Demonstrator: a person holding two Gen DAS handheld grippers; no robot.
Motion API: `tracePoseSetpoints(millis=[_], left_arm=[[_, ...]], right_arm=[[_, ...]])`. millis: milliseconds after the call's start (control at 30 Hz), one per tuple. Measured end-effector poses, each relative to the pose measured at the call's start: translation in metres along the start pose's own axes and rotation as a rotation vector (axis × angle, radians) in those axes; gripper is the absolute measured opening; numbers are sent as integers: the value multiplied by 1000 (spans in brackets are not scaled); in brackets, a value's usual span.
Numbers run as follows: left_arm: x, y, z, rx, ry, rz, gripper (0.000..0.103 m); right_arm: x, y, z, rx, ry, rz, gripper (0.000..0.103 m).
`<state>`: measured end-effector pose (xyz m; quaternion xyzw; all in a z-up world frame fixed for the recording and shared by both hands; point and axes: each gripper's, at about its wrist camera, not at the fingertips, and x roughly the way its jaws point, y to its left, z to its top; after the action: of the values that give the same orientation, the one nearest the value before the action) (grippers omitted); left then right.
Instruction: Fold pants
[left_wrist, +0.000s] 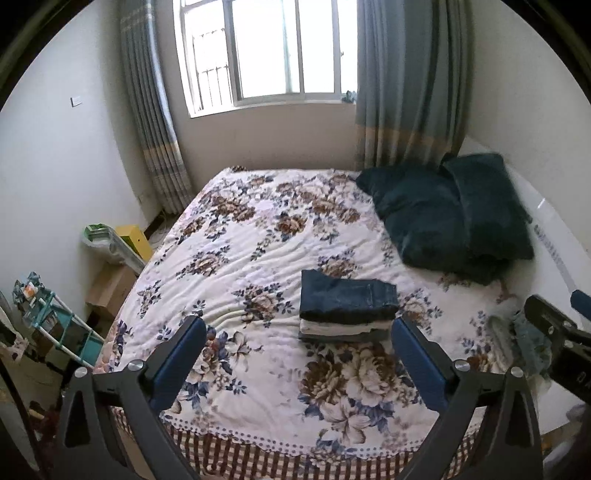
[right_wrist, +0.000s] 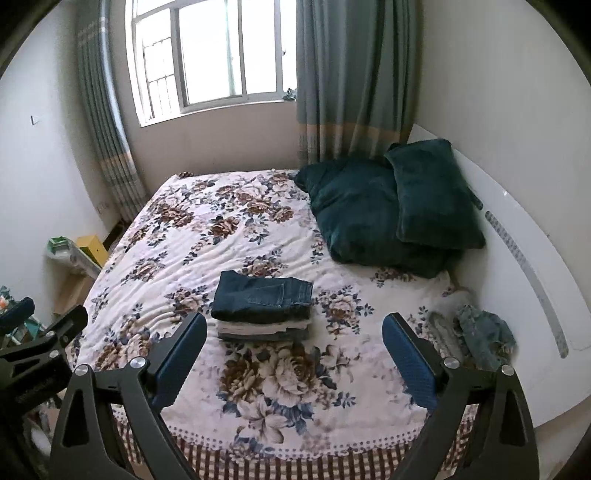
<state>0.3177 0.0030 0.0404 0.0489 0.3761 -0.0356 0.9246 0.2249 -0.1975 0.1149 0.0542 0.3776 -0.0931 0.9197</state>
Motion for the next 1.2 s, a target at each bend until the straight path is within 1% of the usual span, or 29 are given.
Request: tracePoseSetpoints(millis=[67, 133, 233, 433, 700, 767, 900, 1200], left_arm=[[15, -2, 1, 7, 25, 8, 103], [25, -3, 2, 4, 44, 6, 103], [39, -6, 3, 4, 61, 23, 103], [56, -10, 0, 3, 80, 41, 103], [62, -13, -1, 4, 89, 41, 103], [61, -14, -2, 5, 85, 45, 103], [62, -16, -3, 5, 78, 46, 103], [57, -18, 1, 8, 66, 50, 103]], right_arm=[[19, -2, 6, -5, 11, -19, 98], [39, -4, 10, -2, 34, -15, 98], [63, -8, 13, 3, 61, -21, 98], [90, -12, 15, 4, 90, -21, 98], [95, -13, 16, 4, 93, -21, 98], [94, -12, 12, 5, 93, -22, 98], [105, -9, 4, -5, 98, -19, 98], [107, -5, -6, -10, 91, -7, 98]])
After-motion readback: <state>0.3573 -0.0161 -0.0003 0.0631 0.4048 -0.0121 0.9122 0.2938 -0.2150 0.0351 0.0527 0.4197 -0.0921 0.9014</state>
